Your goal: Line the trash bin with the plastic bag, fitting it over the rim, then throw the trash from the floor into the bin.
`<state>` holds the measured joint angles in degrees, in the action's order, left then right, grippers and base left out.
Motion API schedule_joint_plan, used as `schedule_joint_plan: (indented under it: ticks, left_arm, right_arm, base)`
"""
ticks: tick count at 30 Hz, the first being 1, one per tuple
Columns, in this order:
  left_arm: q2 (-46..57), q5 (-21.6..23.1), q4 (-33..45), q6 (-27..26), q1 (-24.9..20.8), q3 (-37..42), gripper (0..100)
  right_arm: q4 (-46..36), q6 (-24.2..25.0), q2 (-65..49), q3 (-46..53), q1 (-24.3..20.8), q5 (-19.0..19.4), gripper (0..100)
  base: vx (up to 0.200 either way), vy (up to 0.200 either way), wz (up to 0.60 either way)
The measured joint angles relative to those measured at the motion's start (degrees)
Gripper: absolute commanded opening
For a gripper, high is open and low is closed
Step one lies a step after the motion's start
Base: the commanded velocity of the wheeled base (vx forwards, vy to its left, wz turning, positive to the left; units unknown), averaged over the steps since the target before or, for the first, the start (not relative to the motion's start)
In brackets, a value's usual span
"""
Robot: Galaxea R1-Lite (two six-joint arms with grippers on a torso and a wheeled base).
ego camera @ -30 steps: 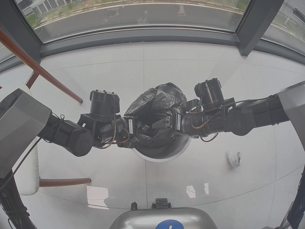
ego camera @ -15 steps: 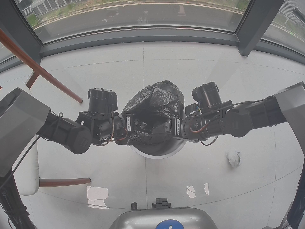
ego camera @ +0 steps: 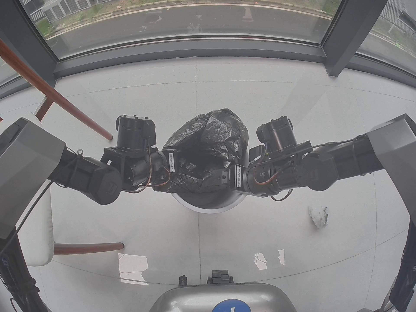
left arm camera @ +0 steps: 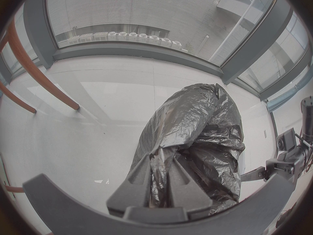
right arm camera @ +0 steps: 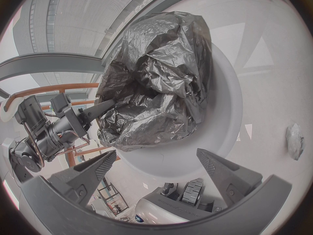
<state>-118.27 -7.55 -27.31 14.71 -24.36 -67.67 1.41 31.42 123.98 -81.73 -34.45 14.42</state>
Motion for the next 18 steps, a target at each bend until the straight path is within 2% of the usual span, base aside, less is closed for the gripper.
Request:
schedule_joint_plan:
  ticks: [18]
  left_arm:
    - [-0.37, 0.22, -0.11, 1.29, 0.22, -1.01, 0]
  right_arm:
    - [0.02, -2.82, 1.22, -0.79, -1.44, 0.66, 100]
  base:
    - [0.0, 0.0, 0.0]
